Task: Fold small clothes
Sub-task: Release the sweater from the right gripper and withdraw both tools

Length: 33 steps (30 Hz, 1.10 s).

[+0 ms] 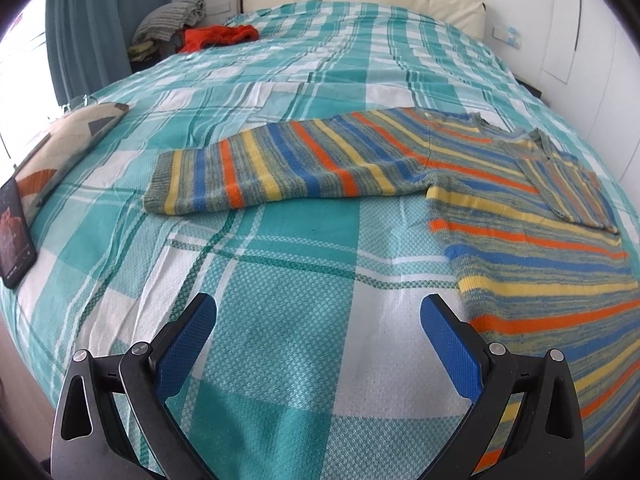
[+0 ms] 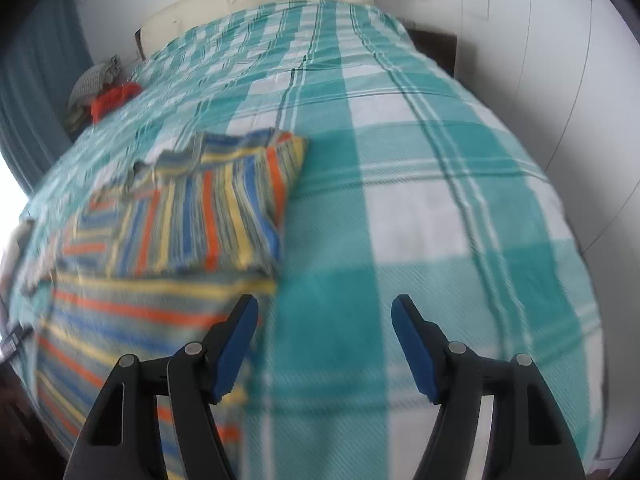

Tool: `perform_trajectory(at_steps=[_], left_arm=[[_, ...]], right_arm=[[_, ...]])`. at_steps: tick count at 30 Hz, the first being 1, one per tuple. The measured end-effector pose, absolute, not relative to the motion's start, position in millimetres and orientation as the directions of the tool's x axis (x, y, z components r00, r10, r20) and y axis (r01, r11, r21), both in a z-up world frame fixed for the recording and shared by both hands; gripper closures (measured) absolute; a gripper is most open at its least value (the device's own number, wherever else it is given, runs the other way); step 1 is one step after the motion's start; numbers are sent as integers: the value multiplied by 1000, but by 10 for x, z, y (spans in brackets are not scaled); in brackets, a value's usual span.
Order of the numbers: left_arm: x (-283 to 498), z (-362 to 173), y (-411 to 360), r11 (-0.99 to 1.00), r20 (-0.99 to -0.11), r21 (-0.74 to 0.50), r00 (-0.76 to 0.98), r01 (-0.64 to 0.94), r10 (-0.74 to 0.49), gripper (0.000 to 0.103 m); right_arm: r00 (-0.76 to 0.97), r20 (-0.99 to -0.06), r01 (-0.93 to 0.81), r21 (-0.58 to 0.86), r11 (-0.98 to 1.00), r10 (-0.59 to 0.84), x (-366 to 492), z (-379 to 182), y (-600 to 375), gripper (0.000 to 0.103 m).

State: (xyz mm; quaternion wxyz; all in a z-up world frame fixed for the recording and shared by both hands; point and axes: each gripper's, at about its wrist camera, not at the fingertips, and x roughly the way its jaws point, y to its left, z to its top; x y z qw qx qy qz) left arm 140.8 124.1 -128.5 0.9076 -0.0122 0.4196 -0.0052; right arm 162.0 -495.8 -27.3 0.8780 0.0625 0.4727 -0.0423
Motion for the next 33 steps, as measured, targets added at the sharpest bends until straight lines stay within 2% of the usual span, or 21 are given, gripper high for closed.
perform_trajectory(at_steps=[3,6,9,12,15,33], left_arm=[[1434,-1340,1264,999,-773,-46,634,-18,-24,1],[1493,-1509,1274,997,-816,-61,578,-36,-29,1],[1467,-1573,1221,999,-810,-26,587,-33,-2,0],[1438,-1600,1205,999,-804,-9,595,-35,13,0],[1428,-1611,1208,999,-807,-10,590,-41,16,0],[1474,-1643,1190,999,-838,-1,545,-37,20,0]], right_arm=[[571,-816,146,-8,989,-90,1234,-298,-4981,33],[576,-798,186,-87,979,-180,1027,-405,-5043,24],[537,-826,220,-59,974,-171,940,-619,-5156,21],[586,-795,237,-19,971,-158,808,-701,-5183,7],[601,-781,237,-29,971,-170,782,-775,-5157,1],[610,-774,235,-28,972,-170,790,-835,-5130,0]])
